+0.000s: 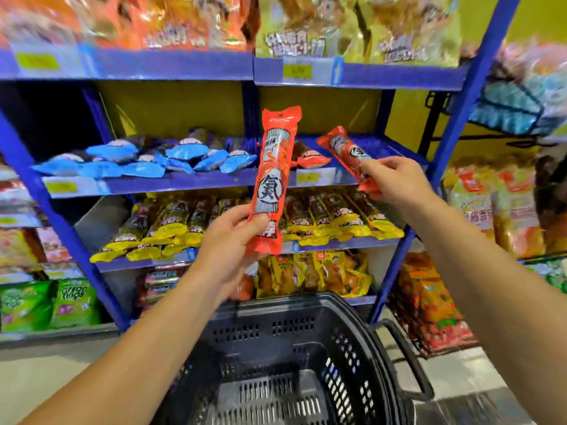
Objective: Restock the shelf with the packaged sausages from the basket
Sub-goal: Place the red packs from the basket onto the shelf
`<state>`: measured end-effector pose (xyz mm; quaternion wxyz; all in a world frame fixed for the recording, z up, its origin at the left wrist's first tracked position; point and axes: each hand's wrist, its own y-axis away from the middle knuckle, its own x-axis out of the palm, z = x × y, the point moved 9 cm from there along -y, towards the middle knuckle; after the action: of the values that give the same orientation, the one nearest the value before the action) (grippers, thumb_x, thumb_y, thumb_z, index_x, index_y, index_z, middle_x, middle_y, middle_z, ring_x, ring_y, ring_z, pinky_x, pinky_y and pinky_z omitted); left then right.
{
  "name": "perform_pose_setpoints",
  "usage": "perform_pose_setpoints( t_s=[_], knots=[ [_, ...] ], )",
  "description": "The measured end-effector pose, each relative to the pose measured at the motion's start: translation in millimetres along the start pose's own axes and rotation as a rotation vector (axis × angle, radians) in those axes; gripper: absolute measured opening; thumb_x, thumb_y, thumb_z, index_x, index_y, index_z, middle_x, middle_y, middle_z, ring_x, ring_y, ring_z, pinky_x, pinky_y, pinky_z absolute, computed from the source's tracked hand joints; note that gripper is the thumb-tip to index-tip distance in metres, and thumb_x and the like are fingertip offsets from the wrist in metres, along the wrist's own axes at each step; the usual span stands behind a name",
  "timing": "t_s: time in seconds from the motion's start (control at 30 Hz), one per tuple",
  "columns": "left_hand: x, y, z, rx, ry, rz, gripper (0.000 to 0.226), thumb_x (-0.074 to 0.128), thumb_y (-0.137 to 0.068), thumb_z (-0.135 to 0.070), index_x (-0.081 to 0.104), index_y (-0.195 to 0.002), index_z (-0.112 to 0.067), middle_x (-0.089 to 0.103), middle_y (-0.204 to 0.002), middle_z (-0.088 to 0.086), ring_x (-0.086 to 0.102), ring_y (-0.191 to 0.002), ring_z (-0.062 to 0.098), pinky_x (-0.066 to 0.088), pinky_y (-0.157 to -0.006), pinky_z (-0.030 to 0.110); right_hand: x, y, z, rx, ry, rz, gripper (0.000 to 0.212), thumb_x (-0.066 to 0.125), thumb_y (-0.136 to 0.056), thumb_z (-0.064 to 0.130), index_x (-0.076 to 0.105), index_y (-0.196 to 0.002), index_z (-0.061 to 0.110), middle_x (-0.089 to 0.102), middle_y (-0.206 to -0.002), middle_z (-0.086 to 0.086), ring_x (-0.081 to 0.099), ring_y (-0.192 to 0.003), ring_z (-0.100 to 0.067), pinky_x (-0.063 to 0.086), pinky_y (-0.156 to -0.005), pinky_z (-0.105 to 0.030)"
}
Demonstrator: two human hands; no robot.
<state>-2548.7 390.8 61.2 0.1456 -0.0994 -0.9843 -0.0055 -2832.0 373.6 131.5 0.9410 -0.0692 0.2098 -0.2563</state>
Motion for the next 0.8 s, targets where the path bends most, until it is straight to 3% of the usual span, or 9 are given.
perform_pose_setpoints(
  t_s=[0.07,0.17,0.23,0.33,0.43,0.6,0.8],
  knots=[
    [-6,-4,-3,0.005,0.004,-0.02,0.025,0.057,-0.093,-0.007,0.062,-0.118,-0.005,0.069,-0.079,0.004,0.062,-0.055,0.011,0.049,-0.048,0.022,8,-14,6,0.003,0.122,-0.029,0.069,0.057,-0.06,0.071,0.068,-0.077,0.005,0.066,-0.072,-0.009,0.063,-0.072,-0.025,0.049,-0.068,-0.042],
    [-12,-8,-6,0.0,0.017,-0.034,0.026,0.057,-0.093,-0.01,0.062,-0.118,-0.005,0.068,-0.076,0.002,0.062,-0.056,0.011,0.05,-0.053,0.025,11,-30,13,0.012,0.328,-0.089,0.064,0.046,-0.067,0.071,0.06,-0.064,0.009,0.06,-0.069,-0.008,0.061,-0.088,-0.034,0.041,-0.075,-0.04],
    [-13,-9,-8,-0.008,0.014,-0.038,0.026,0.057,-0.093,-0.012,0.062,-0.118,-0.007,0.068,-0.079,0.003,0.063,-0.058,0.011,0.051,-0.056,0.027,13,-35,12,0.082,0.46,-0.118,0.07,0.039,-0.065,0.077,0.068,-0.077,0.015,0.066,-0.093,-0.008,0.054,-0.11,-0.037,0.038,-0.092,-0.046],
    [-15,-11,-10,-0.011,-0.006,-0.042,0.024,0.058,-0.093,-0.013,0.064,-0.116,-0.009,0.069,-0.083,0.005,0.064,-0.061,0.013,0.05,-0.06,0.03,14,-43,9,0.117,0.579,-0.143,0.079,0.034,-0.075,0.078,0.068,-0.114,0.019,0.057,-0.131,-0.012,0.036,-0.131,-0.039,0.031,-0.103,-0.051],
    [-14,-14,-9,-0.017,-0.015,-0.043,0.023,0.059,-0.093,-0.014,0.065,-0.115,-0.011,0.07,-0.084,0.004,0.064,-0.062,0.013,0.05,-0.064,0.033,14,-45,7,-0.002,0.448,-0.085,0.07,0.037,-0.081,0.069,0.056,-0.135,0.028,0.054,-0.139,-0.008,0.037,-0.133,-0.036,0.033,-0.108,-0.051],
    [-11,-21,-5,-0.028,-0.042,-0.048,0.023,0.06,-0.093,-0.016,0.066,-0.115,-0.015,0.07,-0.09,0.004,0.064,-0.065,0.014,0.052,-0.071,0.033,23,-35,11,-0.205,0.305,0.062,0.043,0.051,-0.093,0.048,0.057,-0.134,0.034,0.061,-0.132,-0.001,0.05,-0.125,-0.024,0.039,-0.102,-0.037],
    [-11,-23,-6,-0.033,-0.047,-0.057,0.021,0.061,-0.093,-0.016,0.067,-0.113,-0.016,0.071,-0.089,0.004,0.064,-0.064,0.013,0.052,-0.072,0.035,39,-49,12,-0.225,0.557,0.125,0.054,0.05,-0.093,0.054,0.044,-0.144,0.035,0.056,-0.14,-0.003,0.046,-0.131,-0.033,0.03,-0.112,-0.055]
  ],
)
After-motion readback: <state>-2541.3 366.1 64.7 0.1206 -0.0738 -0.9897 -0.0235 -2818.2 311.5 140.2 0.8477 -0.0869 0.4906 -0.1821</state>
